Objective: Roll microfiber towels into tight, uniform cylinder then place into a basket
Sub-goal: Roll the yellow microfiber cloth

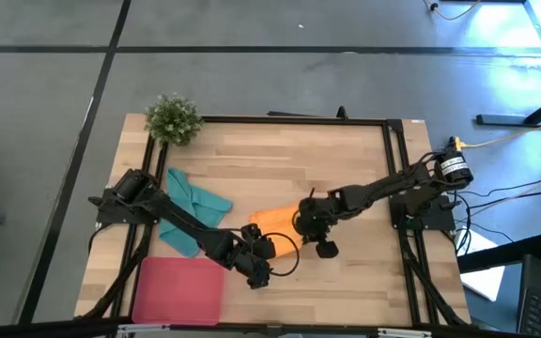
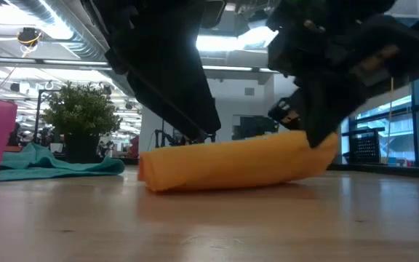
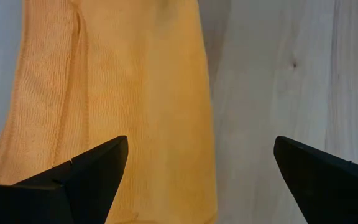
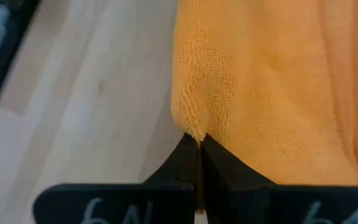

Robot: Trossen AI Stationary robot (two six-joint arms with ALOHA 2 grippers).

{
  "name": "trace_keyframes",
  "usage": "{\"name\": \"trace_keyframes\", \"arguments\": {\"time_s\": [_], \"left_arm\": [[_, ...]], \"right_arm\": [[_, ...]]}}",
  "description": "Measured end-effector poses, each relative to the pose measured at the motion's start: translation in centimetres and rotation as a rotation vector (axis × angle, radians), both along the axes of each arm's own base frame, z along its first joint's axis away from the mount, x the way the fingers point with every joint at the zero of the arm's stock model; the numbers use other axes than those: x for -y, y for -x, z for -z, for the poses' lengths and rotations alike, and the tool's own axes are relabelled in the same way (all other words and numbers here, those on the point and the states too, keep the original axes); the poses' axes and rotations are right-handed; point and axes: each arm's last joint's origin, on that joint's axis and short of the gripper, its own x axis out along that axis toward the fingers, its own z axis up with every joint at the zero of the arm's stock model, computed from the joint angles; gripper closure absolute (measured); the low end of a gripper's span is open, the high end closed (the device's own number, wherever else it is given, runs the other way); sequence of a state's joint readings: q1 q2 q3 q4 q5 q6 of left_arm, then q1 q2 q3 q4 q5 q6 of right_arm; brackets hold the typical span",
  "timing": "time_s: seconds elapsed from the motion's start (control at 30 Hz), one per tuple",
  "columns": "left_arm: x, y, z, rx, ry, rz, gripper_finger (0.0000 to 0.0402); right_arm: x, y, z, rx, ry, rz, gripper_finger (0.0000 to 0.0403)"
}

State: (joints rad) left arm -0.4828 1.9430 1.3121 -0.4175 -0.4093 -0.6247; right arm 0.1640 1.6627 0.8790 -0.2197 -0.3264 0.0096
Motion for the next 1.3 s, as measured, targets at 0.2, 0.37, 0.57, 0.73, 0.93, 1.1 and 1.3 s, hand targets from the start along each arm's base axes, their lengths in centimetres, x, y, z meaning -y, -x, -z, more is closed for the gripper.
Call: {"name": "trace_keyframes", "arguments": {"time_s": [0.2,0.37,0.57,0.73,0.93,1.1,1.3], "left_arm": [[0.0,-0.1,0.9,-0.028,-0.020,-0.003,0.0005],[0.0,-0.2,2.6,-0.061,-0.067,-0.017,0.0005],[-0.2,-0.4,2.9,-0.059,-0.052,-0.066,0.0005],[-0.4,-0.4,2.9,-0.058,-0.049,-0.074,0.0022],[-0.5,-0.5,2.9,-0.058,-0.049,-0.076,0.0087],[-0.4,-0.4,2.9,-0.061,-0.049,-0.076,0.0150],[-0.6,0.0,3.1,-0.101,-0.044,-0.091,0.0221]], "right_arm": [[1.4,-0.4,-0.4,-0.020,-0.101,0.030,0.0397],[1.9,-0.5,-0.4,-0.018,-0.106,0.044,0.0397],[2.1,-0.5,-0.5,-0.017,-0.106,0.049,0.0395],[2.1,-0.5,-0.5,-0.016,-0.106,0.049,0.0397],[2.1,-0.5,-0.5,-0.015,-0.106,0.050,0.0396],[2.1,-0.5,-0.5,-0.016,-0.109,0.055,0.0396],[2.3,-0.6,-0.5,-0.022,-0.117,0.074,0.0396]]}}
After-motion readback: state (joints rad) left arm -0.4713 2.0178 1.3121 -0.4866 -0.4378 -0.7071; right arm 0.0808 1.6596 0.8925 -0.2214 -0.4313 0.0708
